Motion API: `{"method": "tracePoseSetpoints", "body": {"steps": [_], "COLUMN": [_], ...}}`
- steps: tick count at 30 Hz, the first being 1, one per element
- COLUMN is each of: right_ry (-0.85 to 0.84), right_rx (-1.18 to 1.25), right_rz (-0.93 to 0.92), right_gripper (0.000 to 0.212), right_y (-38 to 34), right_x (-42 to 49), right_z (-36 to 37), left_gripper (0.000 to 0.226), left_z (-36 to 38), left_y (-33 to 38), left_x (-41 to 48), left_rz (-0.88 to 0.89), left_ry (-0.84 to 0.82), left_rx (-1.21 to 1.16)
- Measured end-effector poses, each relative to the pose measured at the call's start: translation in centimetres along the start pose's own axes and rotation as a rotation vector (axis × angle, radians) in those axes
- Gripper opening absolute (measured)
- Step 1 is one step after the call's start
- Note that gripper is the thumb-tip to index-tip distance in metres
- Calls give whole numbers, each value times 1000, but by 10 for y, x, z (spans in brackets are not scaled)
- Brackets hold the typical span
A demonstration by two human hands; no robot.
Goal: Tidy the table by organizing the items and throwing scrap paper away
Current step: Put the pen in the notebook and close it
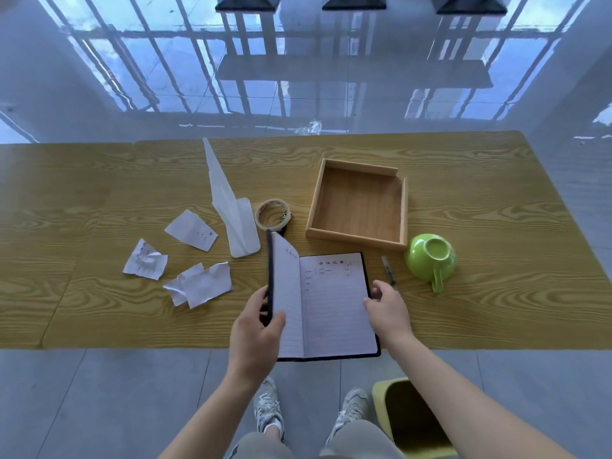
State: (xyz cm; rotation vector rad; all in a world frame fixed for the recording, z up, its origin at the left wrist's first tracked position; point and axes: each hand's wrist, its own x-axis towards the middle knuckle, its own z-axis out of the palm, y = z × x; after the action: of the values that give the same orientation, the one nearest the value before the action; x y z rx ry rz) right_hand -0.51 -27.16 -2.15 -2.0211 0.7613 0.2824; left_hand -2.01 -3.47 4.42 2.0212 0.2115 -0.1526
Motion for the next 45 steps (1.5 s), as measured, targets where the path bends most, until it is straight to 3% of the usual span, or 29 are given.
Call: {"method": "tracePoseSetpoints", "body": {"steps": [5,8,14,17,20,23,28,35,39,43,45], "right_ry": [-45,-71,-99,-112,-161,-178,-111,-133,-111,98,199], "right_rx": [302,366,596,632,660,616,495,371,292,-42,-186], "right_rz": [138,156,182,192,173,147,109,73,-72,-299,-385], "right_gripper": [45,42,17,17,24,23,34,35,34,31,28], "right_y": [-2,0,3,5,7,9,10,6,1,6,10], "right_x": [-3,-2,-2,-2,-1,-2,0,4,6,6,10], "right_z": [-3,-4,-7,-5,0,6,11,5,-4,-21,-34], "left_gripper": [43,46,49,47,37,39,45,58,62,92,92], "left_z": [35,51,76,86,101,115,121,111,82,53,52], "left_y": [28,29,19,15,11,7,-1,-10,-21,-47,-49], "left_x": [3,2,1,0,-2,-6,-11,-8,4,15,16], "left_rz": [136,174,178,176,237,269,333,318,389,466,524], "left_ry": [-83,-118,-166,-197,-187,-188,-167,-216,-315,-536,-535], "left_rx": [218,331,388,421,617,867,966,873,755,959,1016]}}
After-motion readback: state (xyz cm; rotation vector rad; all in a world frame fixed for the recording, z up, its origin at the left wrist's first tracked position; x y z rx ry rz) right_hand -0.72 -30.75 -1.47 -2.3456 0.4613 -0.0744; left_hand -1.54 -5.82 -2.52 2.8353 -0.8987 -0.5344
